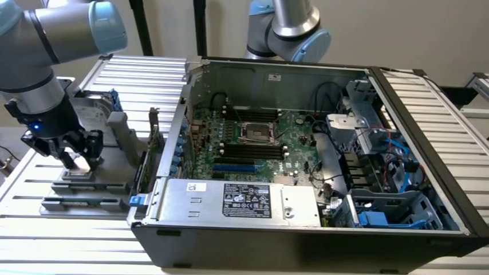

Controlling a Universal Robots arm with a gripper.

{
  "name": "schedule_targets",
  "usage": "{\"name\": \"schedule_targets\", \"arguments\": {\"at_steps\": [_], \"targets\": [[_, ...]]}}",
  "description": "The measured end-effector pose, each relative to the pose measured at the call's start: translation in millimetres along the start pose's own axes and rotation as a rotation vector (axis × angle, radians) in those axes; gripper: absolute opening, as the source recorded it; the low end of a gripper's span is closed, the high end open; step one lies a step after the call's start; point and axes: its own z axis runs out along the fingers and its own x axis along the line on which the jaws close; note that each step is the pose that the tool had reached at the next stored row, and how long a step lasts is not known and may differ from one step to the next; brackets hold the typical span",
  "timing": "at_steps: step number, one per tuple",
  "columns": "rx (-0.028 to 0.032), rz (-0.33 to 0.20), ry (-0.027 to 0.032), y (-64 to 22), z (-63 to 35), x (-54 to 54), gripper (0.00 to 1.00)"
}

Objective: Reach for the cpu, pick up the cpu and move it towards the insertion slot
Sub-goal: 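Pick up the cpu and move it towards the insertion slot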

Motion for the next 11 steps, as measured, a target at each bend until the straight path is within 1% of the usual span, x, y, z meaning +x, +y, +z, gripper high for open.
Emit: {"name": "schedule_targets", "arguments": {"at_steps": [4, 11], "targets": [[0.0001, 0.0, 0.0016, -0.2, -18.2, -0.1, 0.54], [-0.0001, 0.0, 0.0023, -0.6, -49.8, -1.7, 0.54]]}}
